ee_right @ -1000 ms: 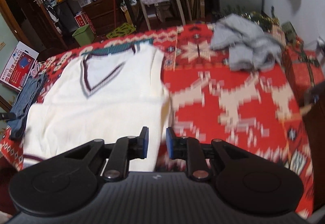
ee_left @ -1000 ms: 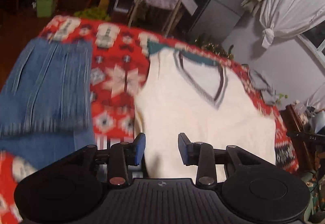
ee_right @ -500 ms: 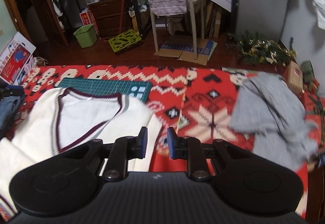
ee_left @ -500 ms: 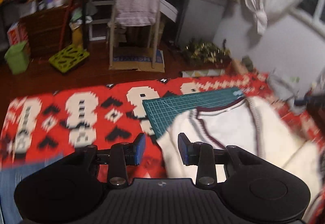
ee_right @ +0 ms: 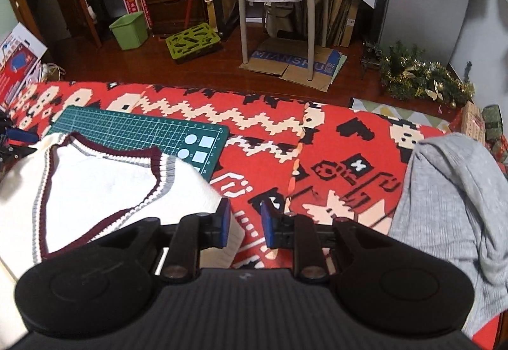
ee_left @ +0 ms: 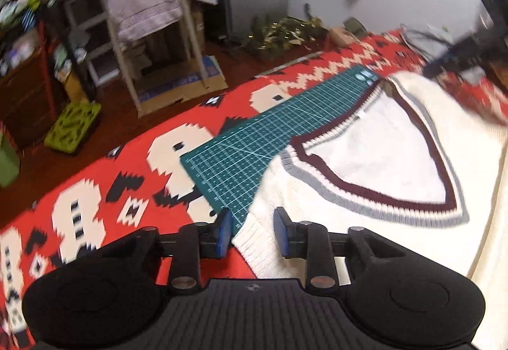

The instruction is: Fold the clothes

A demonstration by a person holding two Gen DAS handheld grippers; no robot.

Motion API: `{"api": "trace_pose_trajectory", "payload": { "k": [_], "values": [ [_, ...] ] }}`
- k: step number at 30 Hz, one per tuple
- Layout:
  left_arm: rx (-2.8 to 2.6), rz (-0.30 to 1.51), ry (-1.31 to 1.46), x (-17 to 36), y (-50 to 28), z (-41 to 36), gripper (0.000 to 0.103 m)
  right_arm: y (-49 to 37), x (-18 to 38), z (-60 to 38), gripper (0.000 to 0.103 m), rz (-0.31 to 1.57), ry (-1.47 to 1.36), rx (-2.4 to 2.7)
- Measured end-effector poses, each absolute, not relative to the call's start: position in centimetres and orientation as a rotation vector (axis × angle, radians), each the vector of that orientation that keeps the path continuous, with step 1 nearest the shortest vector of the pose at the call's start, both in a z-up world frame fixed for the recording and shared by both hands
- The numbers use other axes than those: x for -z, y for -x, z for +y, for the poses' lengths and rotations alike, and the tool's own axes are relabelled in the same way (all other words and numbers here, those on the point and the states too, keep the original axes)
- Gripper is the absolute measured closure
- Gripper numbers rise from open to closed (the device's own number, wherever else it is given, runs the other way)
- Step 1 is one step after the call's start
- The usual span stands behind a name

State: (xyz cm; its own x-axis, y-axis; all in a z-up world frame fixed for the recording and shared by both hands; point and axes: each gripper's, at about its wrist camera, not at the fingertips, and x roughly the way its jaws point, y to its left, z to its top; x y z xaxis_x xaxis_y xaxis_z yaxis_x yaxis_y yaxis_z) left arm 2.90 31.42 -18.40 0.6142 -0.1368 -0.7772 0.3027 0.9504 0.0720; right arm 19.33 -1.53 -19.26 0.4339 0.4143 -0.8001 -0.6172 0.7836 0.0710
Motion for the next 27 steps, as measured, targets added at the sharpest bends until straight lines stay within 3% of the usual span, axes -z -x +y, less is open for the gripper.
{"api": "trace_pose_trajectory", "payload": {
  "k": [5,20,22,24,27],
  "values": [
    [0.262,0.894,-0.194,18.2,-3.1,31.3,0.096,-19.8,19.7,-0.8,0.075,0.908,0.291,-0.689],
    [0.185,0.859,-0.216,16.7,-2.3,32.1,0.098,-17.9,20.3,1.5,0.075,0.884,0.431,-0.849],
    [0.182,0.867,-0.21,16.9,-2.4,32.1,0.098,-18.4,20.5,1.5,0.077,0.9,0.401,-0.856],
    [0.177,0.879,-0.201,17.3,-2.6,32.2,0.098,-19.0,20.6,1.3,0.09,0.94,0.348,-0.882],
    [0.17,0.892,-0.176,17.7,-2.7,32.4,0.098,-19.0,20.2,1.6,0.097,0.936,0.382,-0.864]
  ]
}}
